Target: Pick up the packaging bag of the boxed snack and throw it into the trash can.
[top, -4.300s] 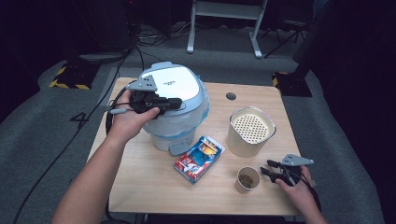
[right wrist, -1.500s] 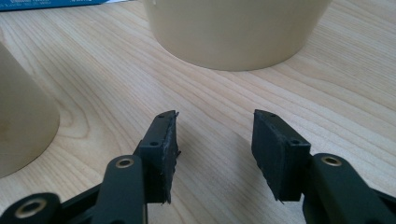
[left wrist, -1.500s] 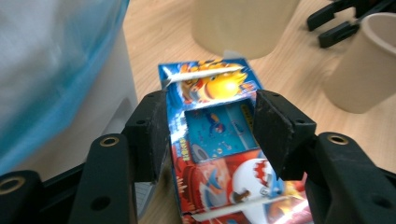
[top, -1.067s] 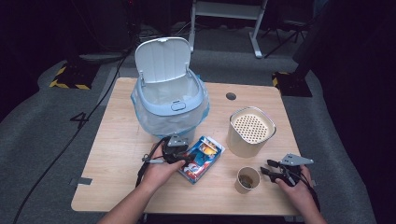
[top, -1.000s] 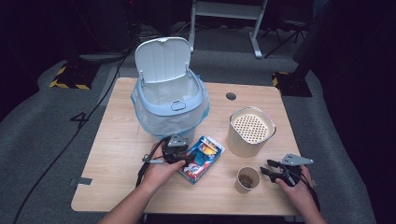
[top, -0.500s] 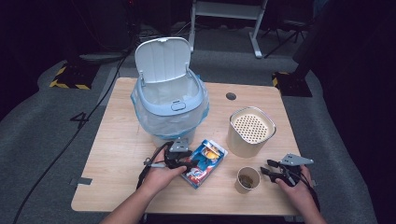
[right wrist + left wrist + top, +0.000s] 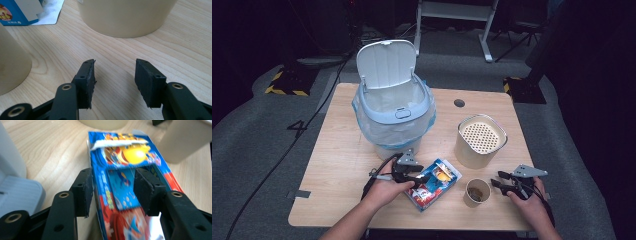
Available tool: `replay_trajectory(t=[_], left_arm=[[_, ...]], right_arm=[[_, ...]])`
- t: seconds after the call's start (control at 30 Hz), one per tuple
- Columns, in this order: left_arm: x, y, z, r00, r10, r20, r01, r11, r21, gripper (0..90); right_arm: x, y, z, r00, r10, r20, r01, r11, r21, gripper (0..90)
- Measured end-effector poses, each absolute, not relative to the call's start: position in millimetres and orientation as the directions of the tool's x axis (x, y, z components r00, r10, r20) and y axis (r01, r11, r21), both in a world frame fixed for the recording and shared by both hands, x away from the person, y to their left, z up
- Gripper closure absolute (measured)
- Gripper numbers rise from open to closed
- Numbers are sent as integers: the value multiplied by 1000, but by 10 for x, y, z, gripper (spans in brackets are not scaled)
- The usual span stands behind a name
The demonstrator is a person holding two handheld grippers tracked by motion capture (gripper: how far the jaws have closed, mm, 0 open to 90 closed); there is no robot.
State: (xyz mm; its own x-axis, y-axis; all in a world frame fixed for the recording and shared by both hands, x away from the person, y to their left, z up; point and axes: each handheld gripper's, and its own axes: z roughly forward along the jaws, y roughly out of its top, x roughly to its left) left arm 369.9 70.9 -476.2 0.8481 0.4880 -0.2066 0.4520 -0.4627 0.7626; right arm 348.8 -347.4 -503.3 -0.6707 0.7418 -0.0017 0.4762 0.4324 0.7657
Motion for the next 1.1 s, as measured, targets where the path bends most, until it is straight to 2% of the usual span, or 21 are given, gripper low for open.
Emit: replay_trajectory(t=[0.3, 0.47, 0.67, 0.87, 1.1], left_arm=[[3843, 608, -4875, 838, 498, -222, 488, -501, 715, 518], [3860, 616, -4883, 832, 505, -230, 501, -505, 703, 578], [3850, 623, -4863, 837, 498, -227, 493, -507, 707, 673], [3830, 645, -4821, 847, 493, -200, 465, -503, 729, 728], [3767, 687, -4721, 859, 477, -188, 432, -477, 765, 734]], right_arm=[[3488, -3474, -5033, -671, 742, -2, 476, 433, 765, 509], [3488, -3474, -5033, -671, 741, -2, 476, 433, 765, 509], [3488, -3474, -5033, -671, 742, -2, 476, 433, 765, 509], [3488, -3474, -5033, -671, 742, -2, 476, 433, 766, 509], [3488, -3474, -5033, -671, 742, -2, 476, 432, 766, 509]])
